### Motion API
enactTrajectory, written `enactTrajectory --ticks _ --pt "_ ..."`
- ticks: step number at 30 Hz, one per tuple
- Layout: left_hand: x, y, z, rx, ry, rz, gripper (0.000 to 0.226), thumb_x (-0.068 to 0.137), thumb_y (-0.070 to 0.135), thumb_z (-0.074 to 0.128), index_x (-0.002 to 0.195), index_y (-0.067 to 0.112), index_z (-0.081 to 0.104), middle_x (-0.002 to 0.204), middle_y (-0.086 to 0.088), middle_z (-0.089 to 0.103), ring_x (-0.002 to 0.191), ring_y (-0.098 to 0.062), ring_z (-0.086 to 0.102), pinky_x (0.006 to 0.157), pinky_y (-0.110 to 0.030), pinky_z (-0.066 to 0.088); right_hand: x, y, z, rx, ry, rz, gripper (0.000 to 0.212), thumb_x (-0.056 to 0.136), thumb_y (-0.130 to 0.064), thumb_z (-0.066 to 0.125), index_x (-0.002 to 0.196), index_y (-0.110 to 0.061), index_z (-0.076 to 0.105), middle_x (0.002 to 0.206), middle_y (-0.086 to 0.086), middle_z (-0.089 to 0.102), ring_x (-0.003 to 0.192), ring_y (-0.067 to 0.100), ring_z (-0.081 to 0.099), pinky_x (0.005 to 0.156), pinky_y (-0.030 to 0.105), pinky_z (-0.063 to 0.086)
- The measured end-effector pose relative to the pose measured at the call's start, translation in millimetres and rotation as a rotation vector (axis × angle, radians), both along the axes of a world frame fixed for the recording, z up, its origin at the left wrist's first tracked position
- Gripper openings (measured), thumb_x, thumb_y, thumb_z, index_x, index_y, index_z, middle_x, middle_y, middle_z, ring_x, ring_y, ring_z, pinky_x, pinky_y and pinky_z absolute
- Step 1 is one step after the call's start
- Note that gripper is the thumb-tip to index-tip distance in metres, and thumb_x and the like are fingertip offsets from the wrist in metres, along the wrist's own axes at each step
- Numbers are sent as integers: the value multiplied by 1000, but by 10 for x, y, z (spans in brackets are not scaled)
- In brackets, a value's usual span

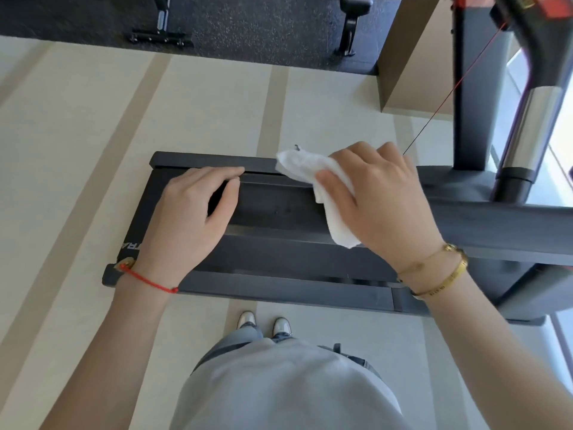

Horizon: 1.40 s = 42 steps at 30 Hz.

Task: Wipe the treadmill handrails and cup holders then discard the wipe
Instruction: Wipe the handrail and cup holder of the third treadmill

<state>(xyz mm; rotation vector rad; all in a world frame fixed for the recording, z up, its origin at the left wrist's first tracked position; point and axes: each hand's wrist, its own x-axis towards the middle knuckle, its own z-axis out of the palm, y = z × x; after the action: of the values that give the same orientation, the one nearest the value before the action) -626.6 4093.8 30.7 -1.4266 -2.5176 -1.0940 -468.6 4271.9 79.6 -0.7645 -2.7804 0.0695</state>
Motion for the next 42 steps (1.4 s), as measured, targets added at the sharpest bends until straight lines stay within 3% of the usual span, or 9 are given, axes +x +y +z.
enactTrajectory --ticks 12,19,22,27,29,32,36,39,42 --pt "-161 -146 -13 17 -42 -10 29 102 25 49 119 11 68 115 1 71 107 -17 65 96 -42 51 -214 -92 -19 -24 -50 54 50 99 -48 25 98 -12 61 89 4 61 78 29 47 77 40 40" --pt "-285 -214 -54 12 -64 -18 27 102 24 48 111 10 69 99 3 69 72 3 50 74 -10 35 -645 -565 -57 86 -115 82 52 101 -49 16 108 -20 58 97 -2 58 82 24 45 76 35 36" --pt "-304 -229 -44 24 -98 -34 30 101 27 48 114 11 70 108 4 70 76 4 52 81 -16 42 -492 -376 -30 -25 -34 72 47 100 -49 28 96 -14 60 86 2 58 75 27 46 72 38 39" --pt "-340 -254 -23 20 -112 -73 32 101 30 47 115 12 69 105 6 69 75 6 53 79 -17 42 -587 -161 25 -223 -161 39 37 99 -44 33 85 -16 53 81 4 57 78 29 53 66 34 35" --pt "-356 -263 -30 28 -121 -84 32 101 30 47 117 12 68 108 4 69 80 -1 56 81 -25 48 -818 -220 14 -291 -248 81 33 101 -44 29 95 -22 53 84 1 59 81 26 56 65 33 34" --pt "-382 -278 -48 58 -153 -87 29 102 30 50 119 13 66 111 5 68 92 -6 61 87 -30 52 -1051 -315 4 -393 -306 165 38 103 -42 25 139 -40 39 97 -5 61 87 21 56 74 34 39" --pt "-404 -275 -46 87 -216 -116 26 99 29 52 117 14 65 110 7 67 104 -7 63 91 -30 53 -848 -282 104 -506 -229 267 39 103 -34 34 140 -46 37 112 -5 59 100 19 55 84 33 39" --pt "-409 -263 -45 74 -220 -124 24 100 28 52 112 13 65 105 7 67 99 -9 64 86 -31 53 -607 -225 175 -449 -133 299 38 102 -28 42 136 -42 47 121 -8 56 106 24 51 98 40 37" --pt "-413 -278 -35 63 -221 -131 23 100 28 51 112 13 65 104 7 66 98 -9 63 85 -31 53 -488 -163 234 -177 -2 177 35 102 -29 42 134 -41 52 126 -6 55 104 29 47 95 46 36"
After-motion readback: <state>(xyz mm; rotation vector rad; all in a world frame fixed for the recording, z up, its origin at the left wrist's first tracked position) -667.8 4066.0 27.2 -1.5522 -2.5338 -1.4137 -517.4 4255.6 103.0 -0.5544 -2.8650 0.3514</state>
